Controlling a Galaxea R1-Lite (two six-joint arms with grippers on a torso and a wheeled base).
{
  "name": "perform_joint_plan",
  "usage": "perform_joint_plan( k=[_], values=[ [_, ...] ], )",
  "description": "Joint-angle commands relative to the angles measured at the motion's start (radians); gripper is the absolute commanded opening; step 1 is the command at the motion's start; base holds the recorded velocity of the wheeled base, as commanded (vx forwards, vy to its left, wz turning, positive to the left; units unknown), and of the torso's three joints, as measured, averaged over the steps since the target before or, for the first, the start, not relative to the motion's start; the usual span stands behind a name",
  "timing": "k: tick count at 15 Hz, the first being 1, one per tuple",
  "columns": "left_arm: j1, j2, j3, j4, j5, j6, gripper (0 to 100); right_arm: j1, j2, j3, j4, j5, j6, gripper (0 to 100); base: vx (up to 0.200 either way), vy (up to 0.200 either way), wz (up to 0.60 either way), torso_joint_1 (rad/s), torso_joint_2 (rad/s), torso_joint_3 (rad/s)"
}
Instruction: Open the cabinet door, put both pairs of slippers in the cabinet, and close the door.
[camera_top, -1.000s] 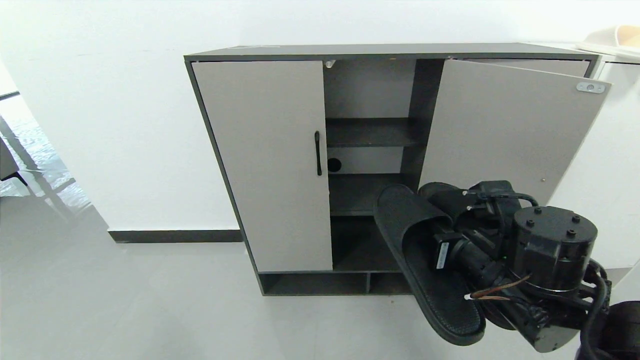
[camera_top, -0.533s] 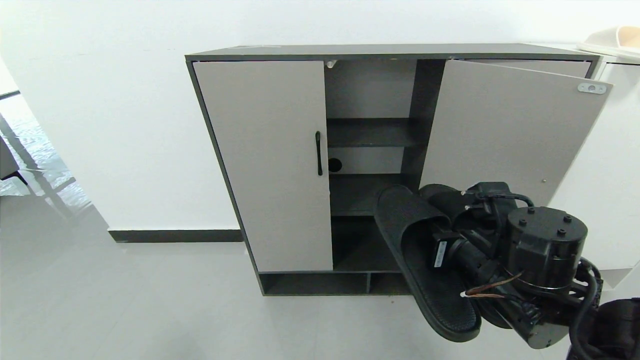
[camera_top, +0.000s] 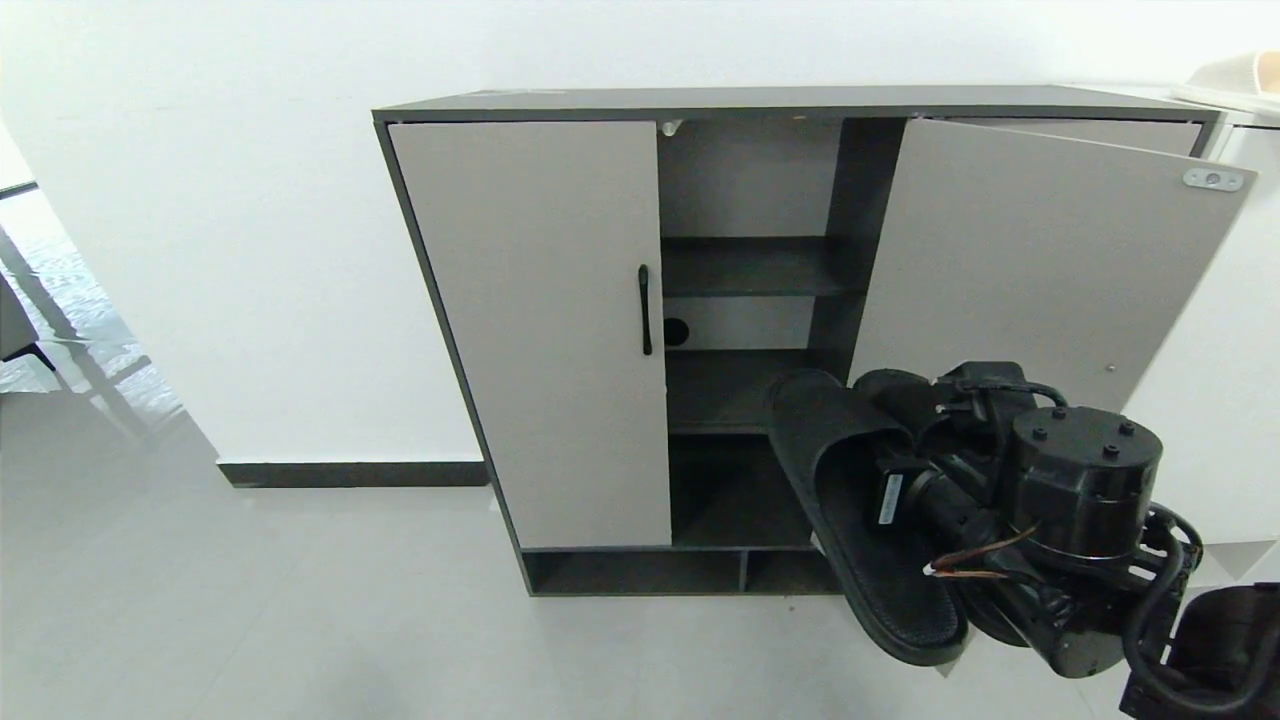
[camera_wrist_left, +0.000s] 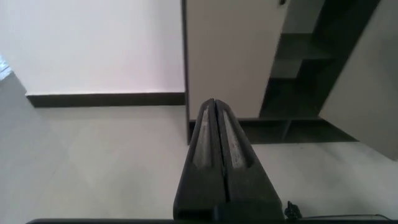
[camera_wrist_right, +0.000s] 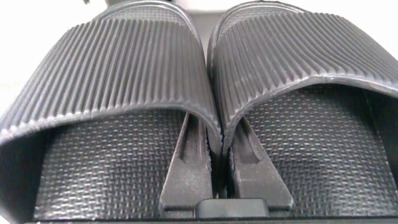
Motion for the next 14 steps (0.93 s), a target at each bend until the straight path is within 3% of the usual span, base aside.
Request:
perform_joint_plan(
  k=[1,6,14],
  values=[
    [0.001,0.004,0.000,-0.001,0.000,0.000,0,-0.002,0.005,-0.001,-0.002,0.001,0.000,0,0.000,0.200,0.00,0.012,0.00,0.002],
    [0.001,0.004,0.000,-0.001,0.000,0.002,0,-0.019,0.003,-0.002,-0.004,-0.003,-0.018,0,0.000,0.000,0.00,0.000,0.00,0.000],
    [0.001,0.004,0.000,-0.001,0.000,0.002,0,-0.063,-0.002,-0.016,-0.004,-0.006,-0.051,0,0.200,0.000,0.00,0.003,0.00,0.003]
  ],
)
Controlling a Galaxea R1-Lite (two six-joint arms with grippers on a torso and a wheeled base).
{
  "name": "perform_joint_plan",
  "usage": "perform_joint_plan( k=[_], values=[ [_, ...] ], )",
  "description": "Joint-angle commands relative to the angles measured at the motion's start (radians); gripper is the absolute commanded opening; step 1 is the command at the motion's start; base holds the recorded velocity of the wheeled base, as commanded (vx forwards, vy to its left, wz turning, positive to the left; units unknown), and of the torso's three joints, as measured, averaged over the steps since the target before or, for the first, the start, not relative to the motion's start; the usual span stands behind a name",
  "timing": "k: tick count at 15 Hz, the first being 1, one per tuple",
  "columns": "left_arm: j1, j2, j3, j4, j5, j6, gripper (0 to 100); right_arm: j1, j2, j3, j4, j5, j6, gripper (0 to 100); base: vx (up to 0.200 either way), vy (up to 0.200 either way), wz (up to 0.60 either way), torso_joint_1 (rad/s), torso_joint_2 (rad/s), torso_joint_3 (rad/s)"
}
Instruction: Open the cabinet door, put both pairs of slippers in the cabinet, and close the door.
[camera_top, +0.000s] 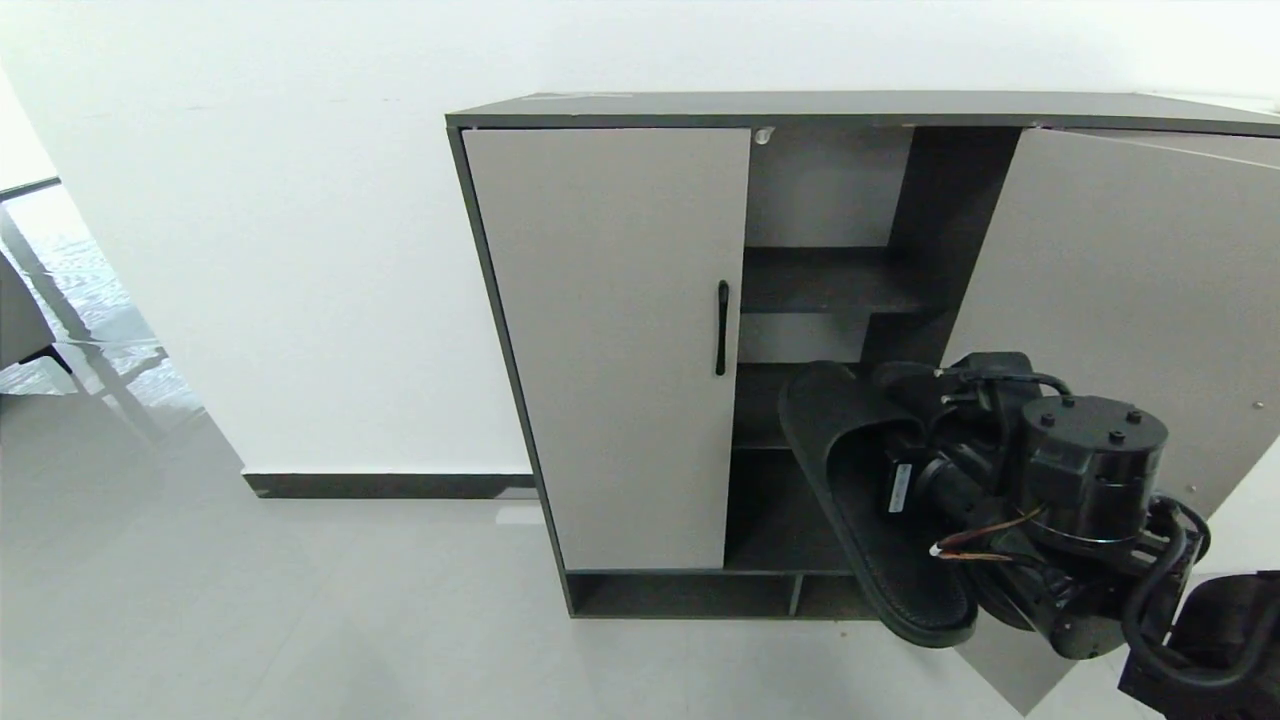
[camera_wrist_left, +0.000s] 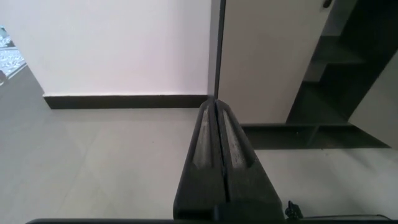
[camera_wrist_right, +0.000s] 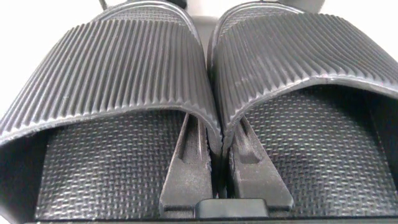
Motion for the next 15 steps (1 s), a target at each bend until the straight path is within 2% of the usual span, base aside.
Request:
perform_joint_plan(
  k=[1,6,8,10,15],
  values=[
    [0.001,0.004,0.000,-0.001,0.000,0.000,0,-0.019,-0.004,-0.008,0.001,-0.001,0.000,0,0.200,0.000,0.00,-0.002,0.01,0.002],
    [0.001,0.004,0.000,-0.001,0.000,0.000,0,-0.050,0.004,-0.091,0.003,0.008,-0.002,0,0.200,0.000,0.00,0.000,0.00,0.003],
    [0.001,0.004,0.000,-0.001,0.000,0.000,0,-0.066,0.008,-0.174,0.008,0.022,-0.014,0,0.200,0.000,0.00,0.002,0.00,0.002],
    [0.001,0.004,0.000,-0.001,0.000,0.000,0,-0.108,0.039,-0.276,0.011,0.050,-0.106,0,0.200,0.000,0.00,0.007,0.00,0.000],
    [0.001,0.004,0.000,-0.001,0.000,-0.005,0,-0.165,0.171,-0.528,0.130,0.067,-0.144,0,0.000,0.000,0.00,0.000,0.00,0.000]
  ],
)
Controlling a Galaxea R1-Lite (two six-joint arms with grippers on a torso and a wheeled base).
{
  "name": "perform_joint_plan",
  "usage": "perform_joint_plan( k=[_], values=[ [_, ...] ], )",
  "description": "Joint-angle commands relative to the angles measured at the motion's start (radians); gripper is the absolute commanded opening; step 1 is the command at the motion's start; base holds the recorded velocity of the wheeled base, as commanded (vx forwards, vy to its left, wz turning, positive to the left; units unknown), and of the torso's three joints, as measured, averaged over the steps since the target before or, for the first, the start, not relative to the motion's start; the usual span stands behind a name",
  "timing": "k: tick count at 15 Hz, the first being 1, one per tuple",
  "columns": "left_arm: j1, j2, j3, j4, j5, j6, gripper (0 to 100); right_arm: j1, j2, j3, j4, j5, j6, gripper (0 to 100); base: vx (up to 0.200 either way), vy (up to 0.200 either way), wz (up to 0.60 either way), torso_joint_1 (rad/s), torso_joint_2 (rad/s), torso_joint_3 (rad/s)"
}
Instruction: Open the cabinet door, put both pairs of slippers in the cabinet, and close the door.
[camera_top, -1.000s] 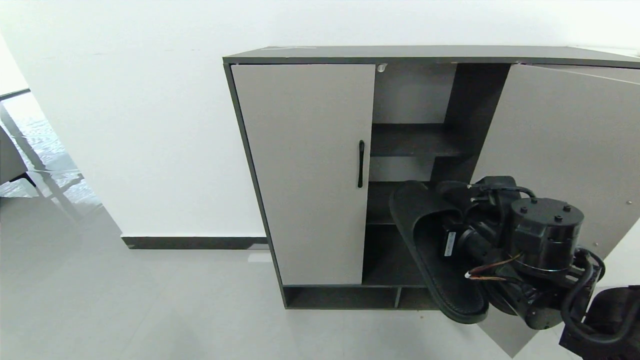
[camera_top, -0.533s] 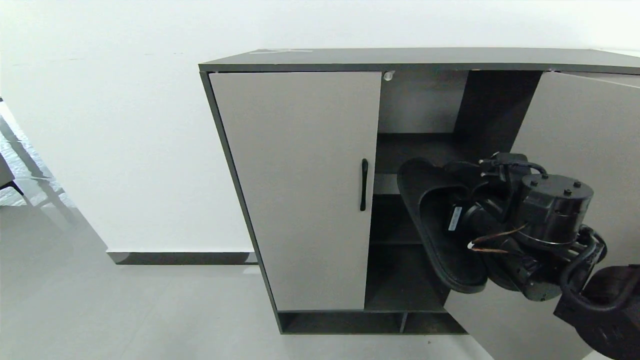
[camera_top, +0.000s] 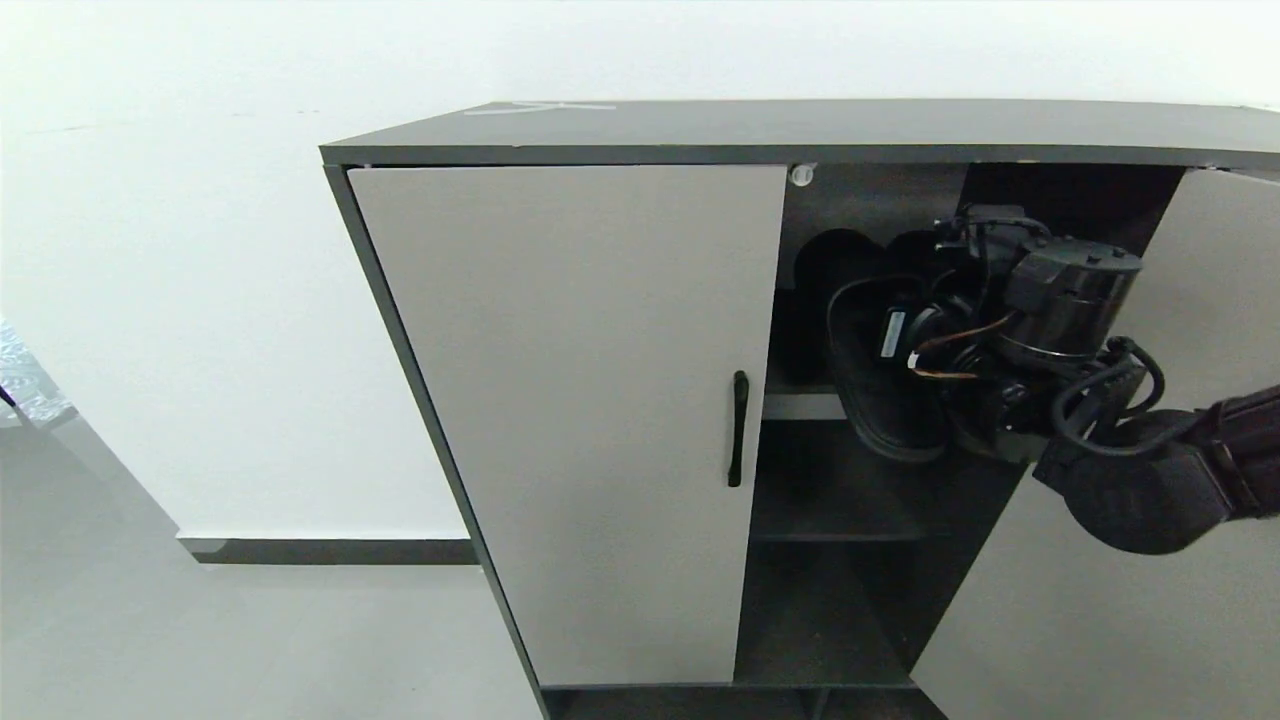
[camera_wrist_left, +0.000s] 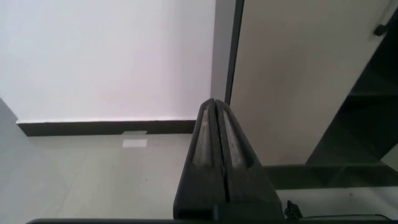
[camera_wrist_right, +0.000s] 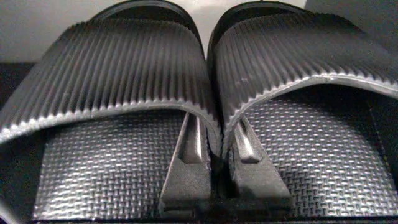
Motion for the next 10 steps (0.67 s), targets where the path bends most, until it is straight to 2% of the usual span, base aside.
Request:
perform_joint_plan(
  k=[1,7,10],
  values=[
    [0.001,0.003,0.000,0.000,0.001,-0.001,0,-0.018,0.083,-0.114,0.045,0.011,-0.002,0,0.000,0.000,0.00,0.000,0.00,0.000],
    [0.001,0.003,0.000,0.000,0.001,-0.002,0,-0.070,0.196,-0.315,0.177,0.059,-0.002,0,0.000,0.000,0.00,0.000,0.00,0.000],
    [0.001,0.003,0.000,-0.002,0.001,-0.004,0,-0.082,0.248,-0.381,0.195,0.062,-0.002,0,0.000,0.000,0.00,0.000,0.00,0.000]
  ],
)
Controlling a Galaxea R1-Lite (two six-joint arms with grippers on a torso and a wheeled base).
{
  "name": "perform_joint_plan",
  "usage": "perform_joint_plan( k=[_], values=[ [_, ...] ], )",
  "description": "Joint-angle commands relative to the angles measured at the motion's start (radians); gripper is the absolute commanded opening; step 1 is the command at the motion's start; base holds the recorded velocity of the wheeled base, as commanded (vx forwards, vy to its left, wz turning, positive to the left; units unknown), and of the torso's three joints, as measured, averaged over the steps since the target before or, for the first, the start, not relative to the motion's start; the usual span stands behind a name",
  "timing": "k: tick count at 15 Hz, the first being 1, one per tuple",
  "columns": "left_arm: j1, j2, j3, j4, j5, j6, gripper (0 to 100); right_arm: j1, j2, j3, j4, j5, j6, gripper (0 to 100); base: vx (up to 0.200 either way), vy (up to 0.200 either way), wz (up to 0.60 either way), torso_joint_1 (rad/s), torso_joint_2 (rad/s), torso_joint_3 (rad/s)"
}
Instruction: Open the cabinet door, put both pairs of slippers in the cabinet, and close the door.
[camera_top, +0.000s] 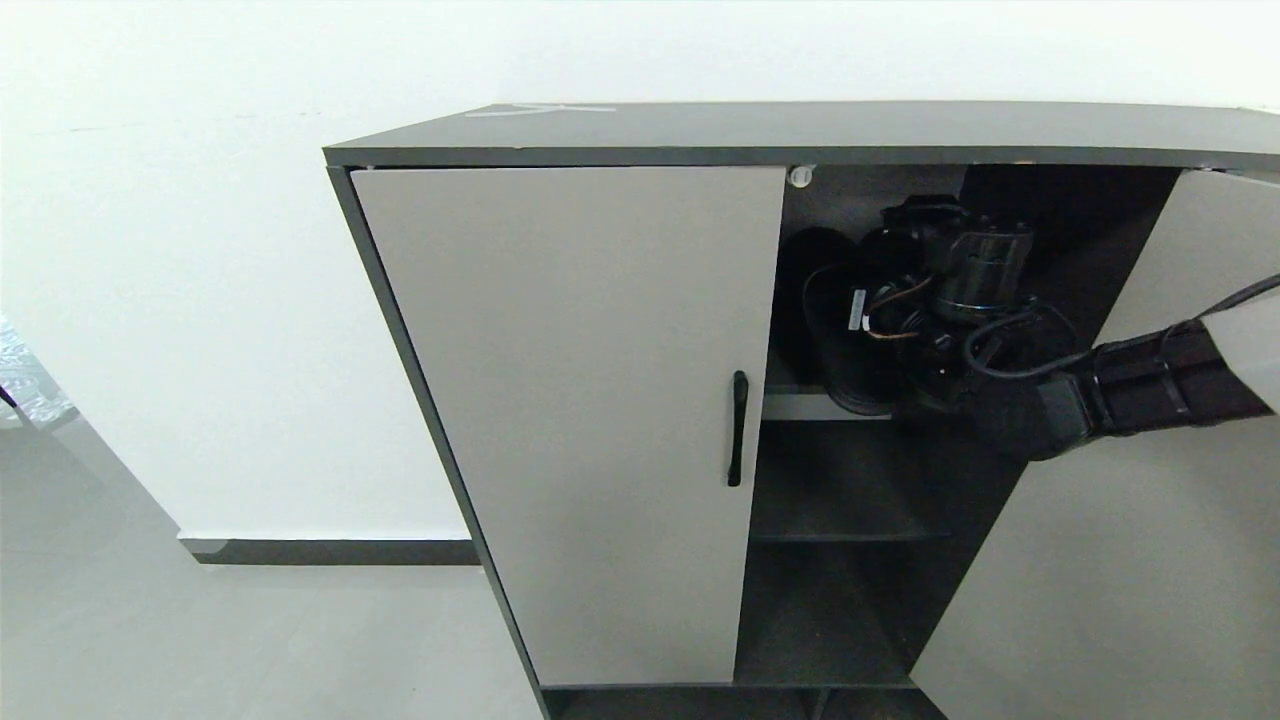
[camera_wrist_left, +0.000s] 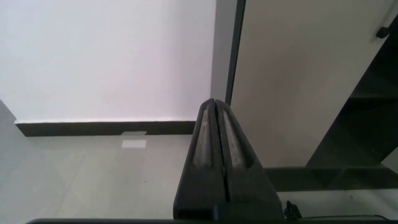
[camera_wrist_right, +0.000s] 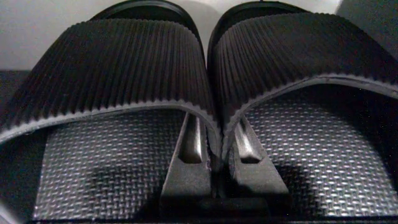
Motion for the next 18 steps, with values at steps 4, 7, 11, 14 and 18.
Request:
perform_joint_plan(
  k=[4,7,11,14,18],
  values=[
    [0.001,0.002,0.000,0.000,0.001,-0.002,0,-0.012,0.090,-0.099,0.037,0.002,0.001,0,0.000,0.000,0.00,0.000,0.00,0.000],
    [0.001,0.002,0.000,0.000,0.004,-0.002,0,-0.007,0.100,-0.119,0.071,0.004,0.006,0,0.000,0.000,0.00,0.000,0.00,0.000],
    [0.001,0.002,0.000,0.000,0.004,-0.002,0,-0.005,0.100,-0.103,0.072,0.004,0.009,100,0.000,0.000,0.00,0.000,0.00,0.000],
    [0.001,0.002,0.000,0.000,0.004,-0.002,0,0.002,0.064,-0.044,0.069,0.005,0.012,100,0.000,0.000,0.00,0.000,0.00,0.000],
    [0.001,0.002,0.000,0.000,0.004,-0.002,0,0.039,-0.088,0.124,0.036,0.014,0.023,100,0.000,0.000,0.00,0.000,0.00,0.000]
  ],
)
